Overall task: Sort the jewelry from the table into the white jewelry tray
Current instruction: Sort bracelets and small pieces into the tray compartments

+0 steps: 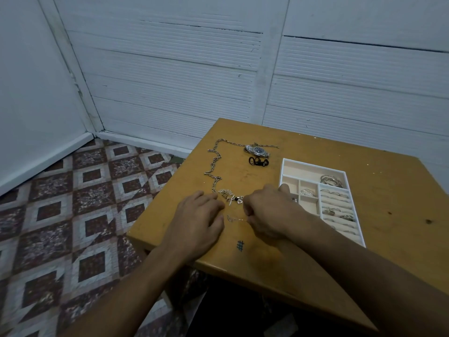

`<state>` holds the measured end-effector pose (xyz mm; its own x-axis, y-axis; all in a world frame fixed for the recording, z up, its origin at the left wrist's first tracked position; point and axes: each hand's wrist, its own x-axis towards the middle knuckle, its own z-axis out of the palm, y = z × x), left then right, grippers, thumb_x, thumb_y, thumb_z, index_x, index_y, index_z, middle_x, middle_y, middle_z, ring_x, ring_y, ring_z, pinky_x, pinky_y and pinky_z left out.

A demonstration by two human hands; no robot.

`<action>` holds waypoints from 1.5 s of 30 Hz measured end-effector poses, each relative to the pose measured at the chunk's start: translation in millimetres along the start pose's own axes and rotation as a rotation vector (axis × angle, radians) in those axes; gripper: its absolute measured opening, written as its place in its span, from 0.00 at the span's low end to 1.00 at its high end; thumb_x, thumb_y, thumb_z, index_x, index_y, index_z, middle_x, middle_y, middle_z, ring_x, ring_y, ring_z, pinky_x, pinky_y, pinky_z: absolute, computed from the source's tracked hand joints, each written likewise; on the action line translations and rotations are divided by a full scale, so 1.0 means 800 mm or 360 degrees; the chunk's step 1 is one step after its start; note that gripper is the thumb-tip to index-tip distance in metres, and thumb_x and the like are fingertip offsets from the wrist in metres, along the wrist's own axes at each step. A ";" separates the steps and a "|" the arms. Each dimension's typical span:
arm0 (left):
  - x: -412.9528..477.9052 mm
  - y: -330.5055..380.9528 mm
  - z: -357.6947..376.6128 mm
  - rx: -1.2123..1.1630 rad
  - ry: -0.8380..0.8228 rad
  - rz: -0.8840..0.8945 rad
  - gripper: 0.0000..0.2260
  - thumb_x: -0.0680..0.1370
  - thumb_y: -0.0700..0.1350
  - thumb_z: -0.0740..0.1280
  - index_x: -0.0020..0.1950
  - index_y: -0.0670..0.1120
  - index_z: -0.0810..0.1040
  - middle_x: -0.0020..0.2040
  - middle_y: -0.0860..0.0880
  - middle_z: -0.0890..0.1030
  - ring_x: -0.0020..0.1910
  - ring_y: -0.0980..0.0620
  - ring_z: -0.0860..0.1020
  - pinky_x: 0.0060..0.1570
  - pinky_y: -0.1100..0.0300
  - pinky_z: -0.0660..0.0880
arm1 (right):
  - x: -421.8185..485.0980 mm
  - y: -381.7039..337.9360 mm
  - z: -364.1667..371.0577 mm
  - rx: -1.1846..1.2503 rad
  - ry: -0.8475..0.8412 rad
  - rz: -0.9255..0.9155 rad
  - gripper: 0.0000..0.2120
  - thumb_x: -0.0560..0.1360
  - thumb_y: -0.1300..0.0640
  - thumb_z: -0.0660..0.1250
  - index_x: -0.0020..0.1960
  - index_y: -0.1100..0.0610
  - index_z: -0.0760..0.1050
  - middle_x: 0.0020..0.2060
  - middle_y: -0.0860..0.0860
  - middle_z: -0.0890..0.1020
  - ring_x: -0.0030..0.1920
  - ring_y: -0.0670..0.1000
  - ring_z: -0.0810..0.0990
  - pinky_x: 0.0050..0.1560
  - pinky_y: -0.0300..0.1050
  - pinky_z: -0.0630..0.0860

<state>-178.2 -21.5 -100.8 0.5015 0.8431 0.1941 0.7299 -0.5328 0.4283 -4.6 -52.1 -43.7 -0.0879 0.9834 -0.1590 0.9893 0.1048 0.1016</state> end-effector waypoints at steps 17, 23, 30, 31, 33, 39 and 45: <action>-0.001 0.021 -0.015 -0.0070 0.0041 0.0032 0.16 0.80 0.51 0.61 0.68 0.54 0.72 0.72 0.57 0.68 0.73 0.57 0.61 0.71 0.61 0.53 | -0.012 0.016 0.009 -0.0156 0.0015 -0.0024 0.10 0.80 0.58 0.57 0.59 0.57 0.69 0.56 0.56 0.75 0.60 0.57 0.68 0.63 0.58 0.62; 0.002 0.034 -0.015 -0.0139 0.0023 0.0059 0.16 0.80 0.50 0.62 0.67 0.53 0.74 0.71 0.56 0.70 0.71 0.58 0.63 0.69 0.62 0.56 | -0.018 0.033 0.007 -0.0094 0.0040 -0.0004 0.11 0.81 0.55 0.54 0.60 0.56 0.70 0.55 0.55 0.74 0.60 0.56 0.67 0.61 0.56 0.61; 0.006 0.045 -0.012 -0.0160 0.0009 0.0055 0.15 0.80 0.50 0.62 0.67 0.53 0.74 0.71 0.55 0.70 0.70 0.58 0.63 0.69 0.61 0.58 | -0.024 0.038 -0.001 -0.0039 0.0035 -0.0072 0.10 0.80 0.50 0.57 0.56 0.53 0.72 0.54 0.52 0.77 0.60 0.55 0.68 0.58 0.56 0.61; 0.007 0.047 -0.012 -0.0166 0.0002 0.0057 0.15 0.80 0.49 0.62 0.66 0.53 0.74 0.71 0.55 0.70 0.70 0.58 0.63 0.69 0.60 0.58 | -0.023 0.036 -0.001 -0.0046 0.0017 -0.0076 0.09 0.79 0.49 0.58 0.54 0.52 0.72 0.53 0.51 0.78 0.60 0.55 0.68 0.58 0.56 0.61; 0.007 0.049 -0.012 -0.0176 -0.0002 0.0062 0.15 0.80 0.49 0.62 0.66 0.53 0.74 0.70 0.55 0.71 0.70 0.58 0.64 0.68 0.60 0.59 | -0.019 0.033 0.002 -0.0045 -0.0020 -0.0048 0.07 0.79 0.50 0.61 0.54 0.52 0.73 0.53 0.51 0.78 0.60 0.55 0.68 0.59 0.56 0.61; 0.011 0.051 -0.014 -0.0171 0.0011 0.0091 0.15 0.80 0.49 0.62 0.66 0.52 0.75 0.68 0.55 0.73 0.68 0.57 0.67 0.69 0.58 0.62 | -0.010 0.020 0.006 -0.0064 -0.0083 0.0055 0.08 0.77 0.54 0.61 0.55 0.54 0.69 0.53 0.54 0.77 0.60 0.56 0.70 0.62 0.58 0.61; 0.014 0.049 -0.017 -0.0239 0.0045 0.0083 0.13 0.79 0.47 0.63 0.63 0.51 0.76 0.64 0.54 0.76 0.66 0.56 0.69 0.65 0.59 0.65 | -0.011 0.017 0.003 -0.0169 -0.0097 0.0049 0.13 0.79 0.53 0.57 0.62 0.56 0.69 0.58 0.57 0.75 0.63 0.59 0.67 0.63 0.59 0.61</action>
<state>-150.0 -32.1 -70.1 0.5220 0.8175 0.2433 0.6247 -0.5606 0.5436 10.2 -59.9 -43.5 -0.0472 0.9759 -0.2131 0.9732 0.0929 0.2103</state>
